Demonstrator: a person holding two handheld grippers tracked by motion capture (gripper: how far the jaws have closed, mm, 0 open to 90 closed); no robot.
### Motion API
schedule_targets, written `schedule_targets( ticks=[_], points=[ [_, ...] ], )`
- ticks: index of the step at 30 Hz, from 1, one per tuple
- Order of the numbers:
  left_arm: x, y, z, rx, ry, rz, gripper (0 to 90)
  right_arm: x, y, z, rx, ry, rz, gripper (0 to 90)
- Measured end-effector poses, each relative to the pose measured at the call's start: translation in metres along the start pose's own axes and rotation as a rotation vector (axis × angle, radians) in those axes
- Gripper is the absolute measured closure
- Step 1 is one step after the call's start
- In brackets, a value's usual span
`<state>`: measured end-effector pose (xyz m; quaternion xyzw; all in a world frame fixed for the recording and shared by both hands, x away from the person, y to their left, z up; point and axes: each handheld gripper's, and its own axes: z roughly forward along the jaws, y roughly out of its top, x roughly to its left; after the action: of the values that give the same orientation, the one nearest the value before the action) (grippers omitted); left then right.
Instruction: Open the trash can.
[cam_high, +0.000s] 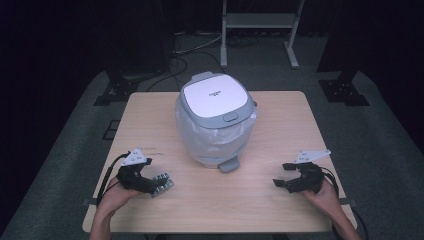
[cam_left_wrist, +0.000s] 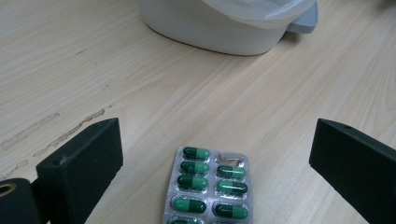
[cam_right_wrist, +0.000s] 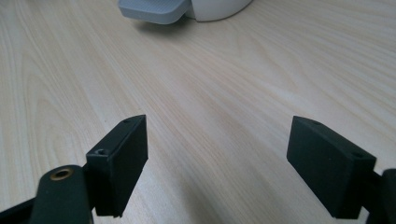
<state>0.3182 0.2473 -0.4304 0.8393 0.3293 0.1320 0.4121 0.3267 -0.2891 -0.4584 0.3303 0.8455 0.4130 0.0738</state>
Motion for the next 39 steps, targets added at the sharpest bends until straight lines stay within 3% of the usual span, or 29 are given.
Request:
schedule_targets(
  ticks=[14, 24, 39],
  points=[
    [0.000, -0.001, 0.000, -0.003, -0.004, -0.004, 1.8, 0.001, 0.004, 0.004, -0.012, 0.039, 0.011, 19.3],
    [-0.002, -0.001, 0.000, 0.003, -0.010, -0.002, 1.8, -0.001, 0.025, -0.003, -0.031, 0.054, 0.001, 19.8],
    [-0.001, -0.001, -0.003, -0.005, -0.012, -0.011, 1.8, 0.006, 0.062, -0.018, -0.029, 0.049, -0.060, 20.4]
  ],
)
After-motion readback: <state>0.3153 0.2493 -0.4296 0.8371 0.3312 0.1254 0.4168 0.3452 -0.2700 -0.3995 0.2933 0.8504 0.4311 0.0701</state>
